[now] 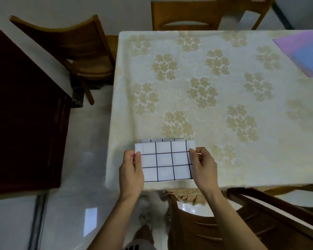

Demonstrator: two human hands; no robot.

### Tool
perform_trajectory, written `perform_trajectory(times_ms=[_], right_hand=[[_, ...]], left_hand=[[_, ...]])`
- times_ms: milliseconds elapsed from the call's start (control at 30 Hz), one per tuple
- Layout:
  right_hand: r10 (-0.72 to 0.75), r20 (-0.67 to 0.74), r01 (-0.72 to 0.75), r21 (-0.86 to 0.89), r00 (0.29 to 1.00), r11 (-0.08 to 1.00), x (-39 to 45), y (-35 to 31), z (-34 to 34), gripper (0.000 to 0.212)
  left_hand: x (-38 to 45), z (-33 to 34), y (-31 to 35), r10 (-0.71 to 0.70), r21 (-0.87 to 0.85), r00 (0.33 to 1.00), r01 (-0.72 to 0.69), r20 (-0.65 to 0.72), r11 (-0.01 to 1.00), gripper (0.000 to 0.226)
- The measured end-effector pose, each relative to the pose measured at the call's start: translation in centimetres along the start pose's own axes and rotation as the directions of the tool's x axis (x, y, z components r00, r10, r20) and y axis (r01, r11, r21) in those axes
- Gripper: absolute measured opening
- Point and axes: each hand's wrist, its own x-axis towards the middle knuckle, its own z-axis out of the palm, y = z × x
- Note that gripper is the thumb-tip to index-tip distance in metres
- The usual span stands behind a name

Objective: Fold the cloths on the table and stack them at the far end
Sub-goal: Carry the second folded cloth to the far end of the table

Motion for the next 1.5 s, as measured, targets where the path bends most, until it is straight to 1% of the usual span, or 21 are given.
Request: perform_trajectory(times_ms=[167,267,467,600,767,900,1067,1167,1267,1367,1433,1500], right_hand=[[0.038,-0.027,-0.039,-0.043,0.999,0.998,1.7,1.0,1.6,0.024],[0.057,-0.038,-0.06,-0.067,0.998,0.996,3.0,1.4,2.2,0.025],[0.112,-0.023,-0.114,-0.153,0.993,0.982,5.2,3.2,3.1,0.025],[0.132,-0.013,-0.131,-0.226,0.991,0.965,6.2,4.1,3.6,0.023],[0.136,-0.038,-0.142,-0.289,0.99,0.947,7.1,5.3,4.1,0.022],[0.087,-0.064,-0.103,-0.323,0.994,0.941,7.2,5.8,4.5,0.019],[0.09,-0.084,-0.114,-0.341,0.992,0.933,7.3,5.6,4.6,0.019],[0.08,-0.113,-0.112,-0.318,0.99,0.942,7.3,5.2,4.0,0.02],[0.046,-0.132,-0.087,-0.326,0.99,0.941,7.2,4.4,2.9,0.017],[-0.027,-0.125,-0.017,-0.34,0.992,0.94,7.0,2.8,1.4,0.013],[-0.07,-0.12,0.024,-0.344,0.99,0.939,6.7,1.3,0.4,0.014],[-0.108,-0.105,0.065,-0.352,0.989,0.934,6.4,-0.5,-0.5,0.022]], left_hand=[[2.7,0.5,-1.3,-0.019,0.001,0.999,0.019,0.033,1.0,0.02],[4.0,0.9,-1.6,-0.059,0.027,0.997,0.058,0.057,0.998,0.019],[5.5,2.2,-2.1,-0.135,0.109,0.99,0.13,0.039,0.985,0.017],[6.3,3.3,-3.1,-0.144,0.205,0.989,0.135,0.029,0.969,0.019],[7.1,4.2,-3.9,-0.112,0.37,0.993,0.116,-0.032,0.922,0.028],[7.3,4.2,-4.2,-0.166,0.394,0.985,0.174,-0.054,0.903,0.02],[7.1,3.9,-4.5,-0.142,0.429,0.988,0.152,-0.056,0.89,0.017],[7.1,3.1,-3.9,-0.134,0.39,0.986,0.16,-0.094,0.907,0.02],[7.3,1.7,-3.1,-0.045,0.368,0.995,0.073,-0.085,0.927,0.023],[7.7,0.2,-1.8,0.071,0.406,0.998,-0.066,0.003,0.911,0.027],[8.0,-0.6,-0.6,0.201,0.437,0.975,-0.22,0.09,0.872,0.035],[8.3,-1.3,1.0,0.319,0.456,0.933,-0.359,0.166,0.814,0.042]])
